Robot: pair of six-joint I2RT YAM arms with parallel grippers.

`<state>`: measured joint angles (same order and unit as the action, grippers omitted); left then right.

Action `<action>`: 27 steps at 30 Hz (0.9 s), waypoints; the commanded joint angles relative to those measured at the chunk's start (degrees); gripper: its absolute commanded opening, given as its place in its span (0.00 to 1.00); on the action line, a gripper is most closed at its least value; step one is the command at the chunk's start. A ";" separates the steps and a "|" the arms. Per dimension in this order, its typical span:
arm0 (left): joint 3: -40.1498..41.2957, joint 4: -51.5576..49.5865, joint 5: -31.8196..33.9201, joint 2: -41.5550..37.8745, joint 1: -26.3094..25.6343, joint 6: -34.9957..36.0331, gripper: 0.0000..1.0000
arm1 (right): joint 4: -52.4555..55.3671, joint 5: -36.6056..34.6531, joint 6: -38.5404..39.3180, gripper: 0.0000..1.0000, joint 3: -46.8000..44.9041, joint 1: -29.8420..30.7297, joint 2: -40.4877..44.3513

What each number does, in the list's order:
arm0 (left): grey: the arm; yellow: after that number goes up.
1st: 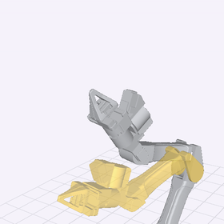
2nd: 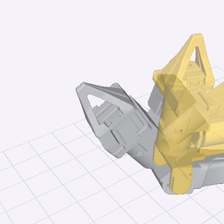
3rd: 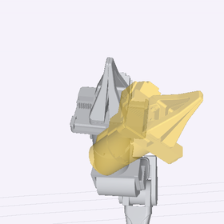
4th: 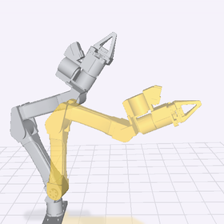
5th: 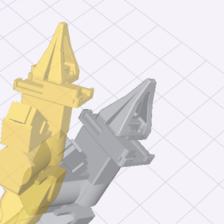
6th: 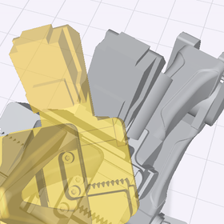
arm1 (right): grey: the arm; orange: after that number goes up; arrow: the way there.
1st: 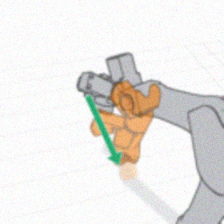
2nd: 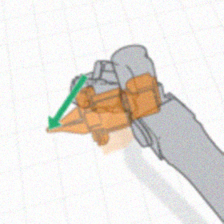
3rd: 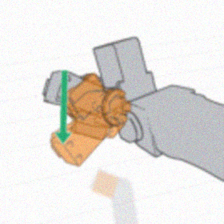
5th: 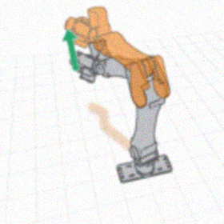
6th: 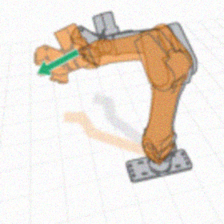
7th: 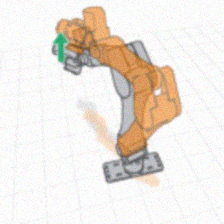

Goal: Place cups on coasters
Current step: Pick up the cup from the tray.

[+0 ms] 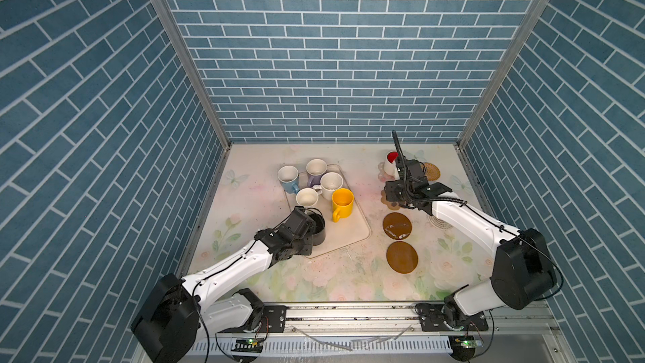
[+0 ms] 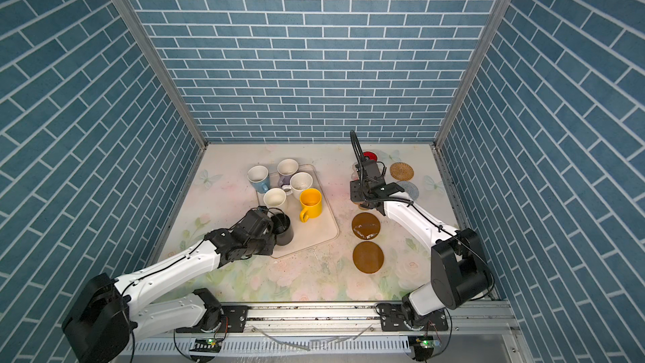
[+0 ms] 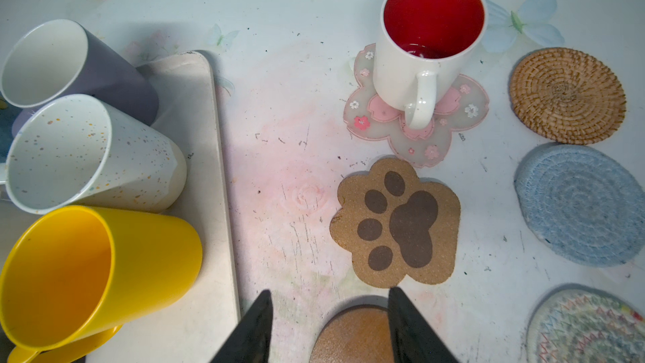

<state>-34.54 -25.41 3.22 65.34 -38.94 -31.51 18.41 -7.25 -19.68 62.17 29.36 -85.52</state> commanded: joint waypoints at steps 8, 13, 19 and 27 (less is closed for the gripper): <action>0.19 0.86 0.22 -0.82 -0.19 0.70 0.20 | -0.31 -0.68 -0.18 0.54 -1.92 0.13 0.56; -0.21 -0.41 0.62 -1.51 -0.33 1.10 0.09 | -0.34 -0.75 -0.18 0.54 -2.25 0.12 0.90; -2.11 -2.72 0.90 -3.46 -0.38 1.95 0.00 | -0.35 -0.75 -0.18 0.54 -2.41 0.09 1.57; -7.59 -7.06 1.48 -6.85 -0.61 4.12 0.00 | -0.62 -0.75 -0.32 0.54 -3.11 0.14 2.80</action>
<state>-37.78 -31.88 3.09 60.40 -39.27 -29.08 18.37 -7.29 -19.66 60.66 29.36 -84.77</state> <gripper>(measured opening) 0.192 0.539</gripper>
